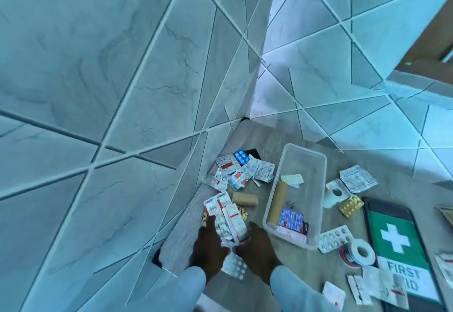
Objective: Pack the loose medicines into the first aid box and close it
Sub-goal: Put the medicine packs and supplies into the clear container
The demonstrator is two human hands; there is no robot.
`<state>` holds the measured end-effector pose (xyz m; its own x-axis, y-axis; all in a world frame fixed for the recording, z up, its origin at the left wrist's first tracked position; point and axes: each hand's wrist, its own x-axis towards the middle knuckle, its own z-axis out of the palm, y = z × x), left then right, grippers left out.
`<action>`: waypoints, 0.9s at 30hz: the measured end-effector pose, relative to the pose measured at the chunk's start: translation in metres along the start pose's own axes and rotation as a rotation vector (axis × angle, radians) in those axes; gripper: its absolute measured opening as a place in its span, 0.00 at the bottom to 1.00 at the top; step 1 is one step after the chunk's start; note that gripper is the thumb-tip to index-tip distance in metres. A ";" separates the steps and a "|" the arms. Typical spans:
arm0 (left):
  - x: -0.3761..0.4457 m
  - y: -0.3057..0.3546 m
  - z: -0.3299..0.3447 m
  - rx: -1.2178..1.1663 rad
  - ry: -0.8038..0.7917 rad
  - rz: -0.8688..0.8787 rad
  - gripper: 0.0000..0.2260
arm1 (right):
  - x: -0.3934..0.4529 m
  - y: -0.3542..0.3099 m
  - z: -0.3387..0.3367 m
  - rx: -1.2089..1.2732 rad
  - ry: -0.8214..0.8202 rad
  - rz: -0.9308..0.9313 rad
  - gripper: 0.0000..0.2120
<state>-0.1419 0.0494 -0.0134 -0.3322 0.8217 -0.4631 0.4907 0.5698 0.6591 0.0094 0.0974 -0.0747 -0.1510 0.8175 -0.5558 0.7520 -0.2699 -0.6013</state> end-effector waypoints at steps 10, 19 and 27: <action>0.011 0.002 -0.013 -0.217 -0.057 -0.117 0.27 | -0.023 -0.058 -0.009 0.162 0.061 0.064 0.08; 0.019 0.003 -0.033 -0.386 -0.153 -0.103 0.20 | -0.022 -0.074 -0.020 0.569 -0.077 0.168 0.08; 0.008 0.008 -0.060 -0.419 -0.238 -0.086 0.21 | -0.030 -0.084 -0.049 0.693 -0.162 0.145 0.06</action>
<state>-0.1888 0.0604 0.0234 -0.1401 0.7744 -0.6169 0.0865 0.6303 0.7715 -0.0176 0.1202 0.0205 -0.2147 0.6779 -0.7031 0.2000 -0.6741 -0.7110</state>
